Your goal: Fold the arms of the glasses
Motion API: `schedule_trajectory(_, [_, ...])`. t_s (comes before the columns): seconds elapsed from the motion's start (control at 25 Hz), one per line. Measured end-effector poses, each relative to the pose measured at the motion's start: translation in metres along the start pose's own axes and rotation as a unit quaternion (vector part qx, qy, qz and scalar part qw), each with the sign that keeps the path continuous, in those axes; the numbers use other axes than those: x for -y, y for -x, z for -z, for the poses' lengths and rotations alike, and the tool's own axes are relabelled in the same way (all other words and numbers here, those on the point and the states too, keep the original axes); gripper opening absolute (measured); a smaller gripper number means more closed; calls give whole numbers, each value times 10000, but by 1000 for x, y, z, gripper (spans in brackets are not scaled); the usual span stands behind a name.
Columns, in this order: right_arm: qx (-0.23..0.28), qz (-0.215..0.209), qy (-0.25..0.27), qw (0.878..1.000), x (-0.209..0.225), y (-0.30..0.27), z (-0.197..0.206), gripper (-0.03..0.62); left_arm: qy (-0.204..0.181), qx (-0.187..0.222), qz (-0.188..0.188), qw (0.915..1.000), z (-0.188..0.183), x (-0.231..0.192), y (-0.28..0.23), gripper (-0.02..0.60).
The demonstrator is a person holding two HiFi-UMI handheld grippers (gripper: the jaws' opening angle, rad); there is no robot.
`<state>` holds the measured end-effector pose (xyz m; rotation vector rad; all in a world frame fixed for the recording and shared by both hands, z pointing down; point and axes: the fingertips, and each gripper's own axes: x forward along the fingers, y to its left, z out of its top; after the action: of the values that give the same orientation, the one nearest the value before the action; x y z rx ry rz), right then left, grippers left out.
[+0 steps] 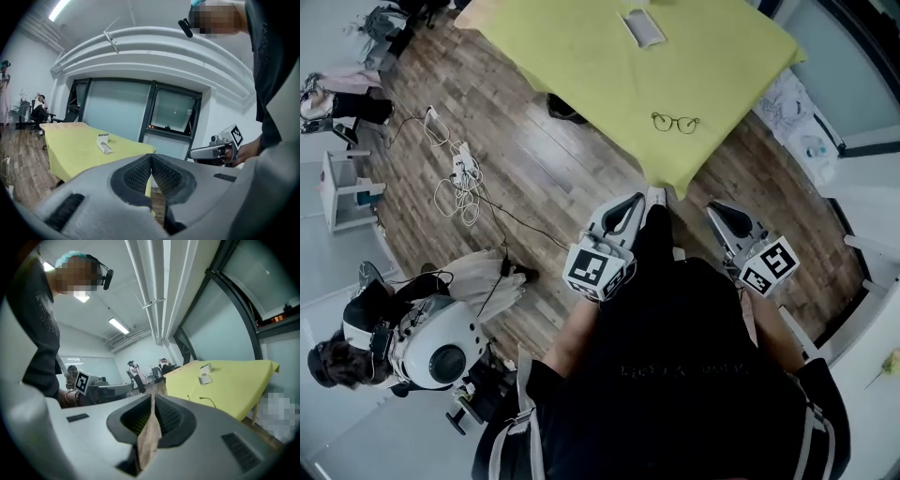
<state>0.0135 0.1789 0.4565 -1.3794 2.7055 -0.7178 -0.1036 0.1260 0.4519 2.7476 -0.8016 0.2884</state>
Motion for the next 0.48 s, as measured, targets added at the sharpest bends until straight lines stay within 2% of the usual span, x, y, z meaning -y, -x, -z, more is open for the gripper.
schedule_trajectory(0.16, [-404,101,140,9990,37,-26,-4,32,-212,-206,-31,9996,-1,-31,-22,18])
schedule_trajectory(0.36, [-929,80,635,9936,62,-56,-5,34,-127,-381,102,9991,-1,-58,-44,19])
schedule_trajectory(0.48, [-1058,75,720,9917,73,-75,-8,34,-59,-396,134,9991,-4,-77,-58,19])
